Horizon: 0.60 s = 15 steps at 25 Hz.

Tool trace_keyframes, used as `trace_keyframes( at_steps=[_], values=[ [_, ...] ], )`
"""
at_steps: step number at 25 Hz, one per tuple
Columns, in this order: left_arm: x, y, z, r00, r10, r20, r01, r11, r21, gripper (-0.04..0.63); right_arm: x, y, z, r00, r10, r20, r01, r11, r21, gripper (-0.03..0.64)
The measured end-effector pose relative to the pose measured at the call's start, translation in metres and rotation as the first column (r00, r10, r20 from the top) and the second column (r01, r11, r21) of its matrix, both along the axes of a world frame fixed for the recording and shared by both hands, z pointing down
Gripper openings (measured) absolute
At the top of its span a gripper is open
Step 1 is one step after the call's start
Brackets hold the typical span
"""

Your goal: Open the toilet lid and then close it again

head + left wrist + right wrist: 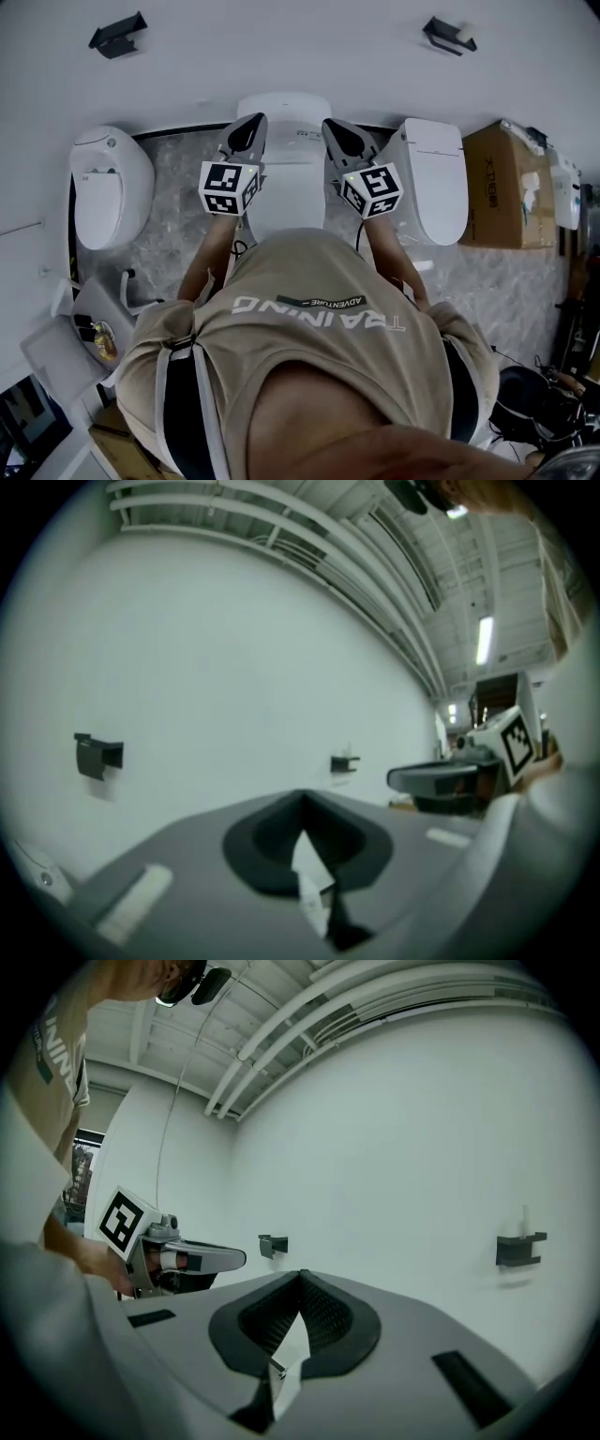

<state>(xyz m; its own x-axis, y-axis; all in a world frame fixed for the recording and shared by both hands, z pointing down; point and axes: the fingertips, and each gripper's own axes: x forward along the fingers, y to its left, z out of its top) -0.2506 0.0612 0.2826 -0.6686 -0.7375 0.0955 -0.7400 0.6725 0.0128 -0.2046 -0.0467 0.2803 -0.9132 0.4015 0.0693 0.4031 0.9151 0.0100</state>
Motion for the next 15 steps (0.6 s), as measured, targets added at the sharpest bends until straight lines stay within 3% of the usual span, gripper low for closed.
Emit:
trace_keyframes(
  at_steps=[9,15],
  values=[
    [0.010,-0.022,-0.008,0.996,0.081,0.042,-0.079,0.996,-0.044,0.003,0.006,0.005,-0.003,1.000,-0.015,0.007,0.015,1.000,-0.017,0.009],
    [0.016,-0.023,-0.001,0.996,0.084,0.033,-0.081,0.993,-0.082,0.003,0.006,0.005,0.006,0.999,-0.044,-0.002,0.044,0.998,-0.046,0.009]
  ],
)
